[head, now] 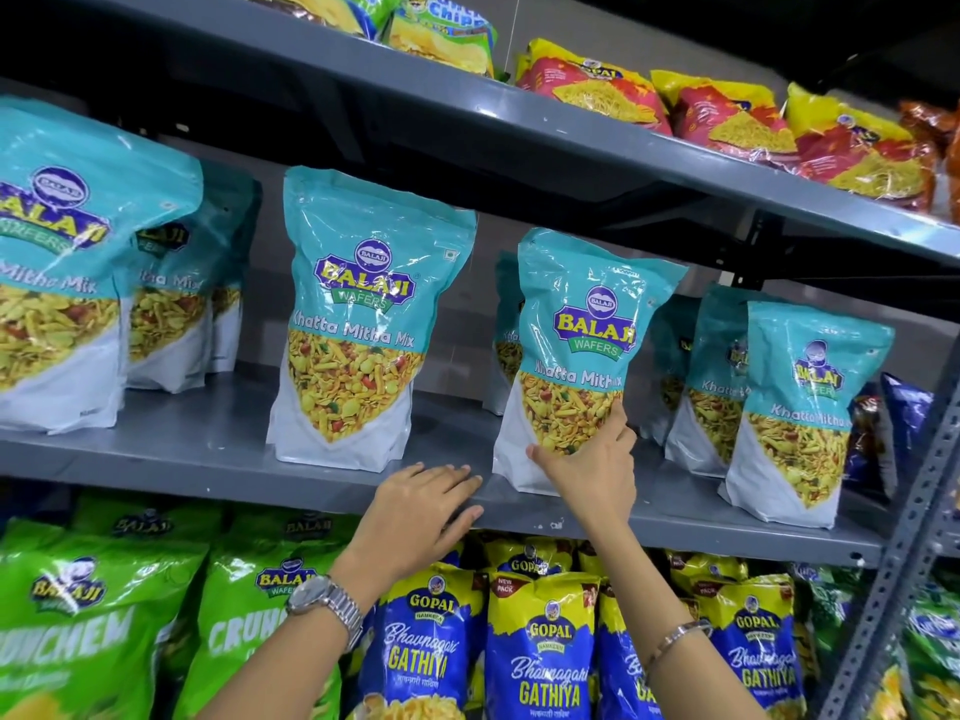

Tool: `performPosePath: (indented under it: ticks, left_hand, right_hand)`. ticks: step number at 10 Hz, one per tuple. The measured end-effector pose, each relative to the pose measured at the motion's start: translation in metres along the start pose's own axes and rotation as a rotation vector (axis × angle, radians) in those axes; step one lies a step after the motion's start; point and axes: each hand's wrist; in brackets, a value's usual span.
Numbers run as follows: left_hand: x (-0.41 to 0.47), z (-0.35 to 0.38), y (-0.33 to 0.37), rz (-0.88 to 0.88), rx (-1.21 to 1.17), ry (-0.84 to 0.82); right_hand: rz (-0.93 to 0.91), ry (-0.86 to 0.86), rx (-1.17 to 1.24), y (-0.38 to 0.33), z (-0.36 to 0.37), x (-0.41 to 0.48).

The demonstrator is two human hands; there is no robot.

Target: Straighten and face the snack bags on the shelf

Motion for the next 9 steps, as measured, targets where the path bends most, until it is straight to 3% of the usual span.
performPosePath:
  ticks: [7,9]
  left_hand:
    - [0.003,-0.008,0.004,-0.056,-0.059,-0.119]
    - [0.025,-0.02,-0.002,-0.009,0.003,-0.03]
  right_hand:
    - [-0.016,-0.024,0.054,0.005,-0.001,0.001]
    - [-0.091,0.035,0.416,0.0,-0.044,-0.003]
Point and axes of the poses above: each hand's wrist, its own x-axis towards the middle knuckle, its own z-axis out of the palm, y = z × x, and after that the axes turned 6 degrees about z, right-handed
